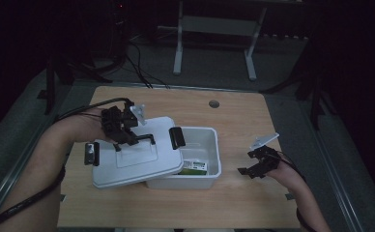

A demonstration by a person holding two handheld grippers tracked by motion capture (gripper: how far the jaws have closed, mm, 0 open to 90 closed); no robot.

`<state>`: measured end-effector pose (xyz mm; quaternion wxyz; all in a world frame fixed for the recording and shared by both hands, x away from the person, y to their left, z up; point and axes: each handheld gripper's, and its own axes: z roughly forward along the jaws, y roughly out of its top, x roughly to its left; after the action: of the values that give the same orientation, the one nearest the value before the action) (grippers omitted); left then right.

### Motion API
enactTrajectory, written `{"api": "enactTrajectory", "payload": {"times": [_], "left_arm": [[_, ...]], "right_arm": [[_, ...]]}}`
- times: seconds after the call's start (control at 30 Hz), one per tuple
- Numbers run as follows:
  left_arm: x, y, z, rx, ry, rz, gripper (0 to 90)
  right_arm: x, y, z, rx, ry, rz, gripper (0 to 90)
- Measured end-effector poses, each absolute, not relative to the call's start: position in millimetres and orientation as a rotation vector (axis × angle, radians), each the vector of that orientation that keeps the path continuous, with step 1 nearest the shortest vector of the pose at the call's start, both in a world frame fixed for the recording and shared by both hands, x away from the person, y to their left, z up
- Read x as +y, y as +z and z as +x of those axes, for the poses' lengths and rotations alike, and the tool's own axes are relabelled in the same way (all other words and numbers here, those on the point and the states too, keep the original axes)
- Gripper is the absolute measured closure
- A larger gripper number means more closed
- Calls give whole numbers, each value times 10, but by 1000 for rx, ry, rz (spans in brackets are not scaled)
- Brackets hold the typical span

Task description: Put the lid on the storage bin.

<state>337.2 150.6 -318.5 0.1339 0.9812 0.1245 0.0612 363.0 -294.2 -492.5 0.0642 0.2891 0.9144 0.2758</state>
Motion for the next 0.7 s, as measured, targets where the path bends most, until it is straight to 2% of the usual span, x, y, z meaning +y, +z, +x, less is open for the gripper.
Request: {"api": "enactTrajectory", "payload": {"times": [0.7], "left_arm": [[946,-3225,3466,235,179,2893,838]], "right_arm": [[-2903,-4970,3579,2732,869,844,145]]}}
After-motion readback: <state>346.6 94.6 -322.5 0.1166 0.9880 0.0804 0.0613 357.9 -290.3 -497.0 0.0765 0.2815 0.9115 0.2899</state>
